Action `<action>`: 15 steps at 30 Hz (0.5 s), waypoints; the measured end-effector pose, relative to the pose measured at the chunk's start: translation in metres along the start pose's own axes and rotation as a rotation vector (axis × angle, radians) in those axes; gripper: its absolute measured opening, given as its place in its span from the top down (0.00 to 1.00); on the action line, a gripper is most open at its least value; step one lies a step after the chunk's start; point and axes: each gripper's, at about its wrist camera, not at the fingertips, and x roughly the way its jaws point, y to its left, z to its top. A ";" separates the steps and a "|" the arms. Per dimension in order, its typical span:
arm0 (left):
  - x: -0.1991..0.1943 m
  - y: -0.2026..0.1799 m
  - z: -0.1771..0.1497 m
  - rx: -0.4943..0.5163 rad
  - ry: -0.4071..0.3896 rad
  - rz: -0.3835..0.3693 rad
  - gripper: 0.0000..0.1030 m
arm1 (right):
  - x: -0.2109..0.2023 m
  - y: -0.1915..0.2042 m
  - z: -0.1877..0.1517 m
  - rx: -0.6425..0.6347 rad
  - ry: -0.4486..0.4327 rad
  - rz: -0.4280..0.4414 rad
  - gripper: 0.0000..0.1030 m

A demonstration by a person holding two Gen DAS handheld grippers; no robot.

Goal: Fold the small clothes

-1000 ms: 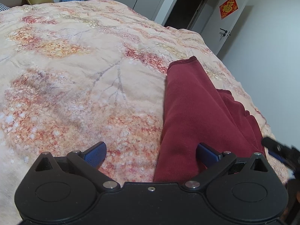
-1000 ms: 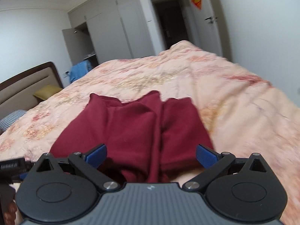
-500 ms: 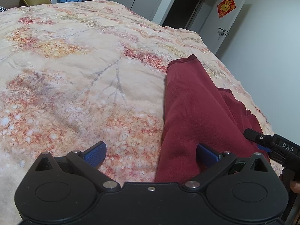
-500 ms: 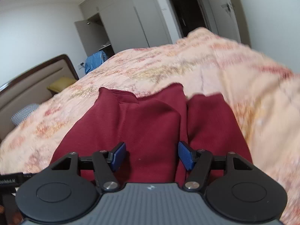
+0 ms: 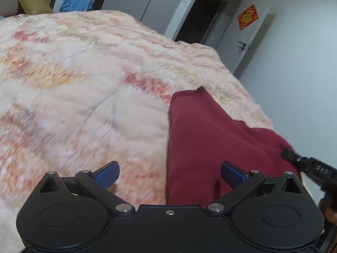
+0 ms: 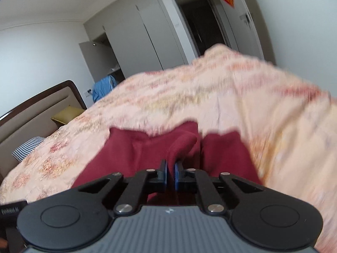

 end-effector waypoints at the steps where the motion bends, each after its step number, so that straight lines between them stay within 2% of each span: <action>1: 0.002 -0.003 0.001 0.007 0.008 0.000 0.01 | -0.006 0.000 0.006 -0.017 -0.024 -0.011 0.93; 5: 0.017 -0.006 -0.010 -0.001 0.071 -0.002 0.01 | -0.020 -0.011 0.019 -0.047 -0.074 -0.097 0.93; 9: 0.018 0.000 -0.021 -0.014 0.067 0.004 0.01 | 0.001 -0.033 0.002 0.001 0.056 -0.118 0.89; 11: 0.018 0.001 -0.021 -0.012 0.069 0.005 0.01 | 0.004 -0.036 -0.011 0.002 0.079 -0.133 0.85; 14: 0.018 0.001 -0.022 -0.011 0.069 0.013 0.01 | -0.005 -0.033 -0.020 0.012 0.043 -0.139 0.77; 15: 0.018 0.001 -0.023 -0.007 0.068 0.016 0.01 | -0.008 -0.032 -0.021 0.021 0.033 -0.144 0.68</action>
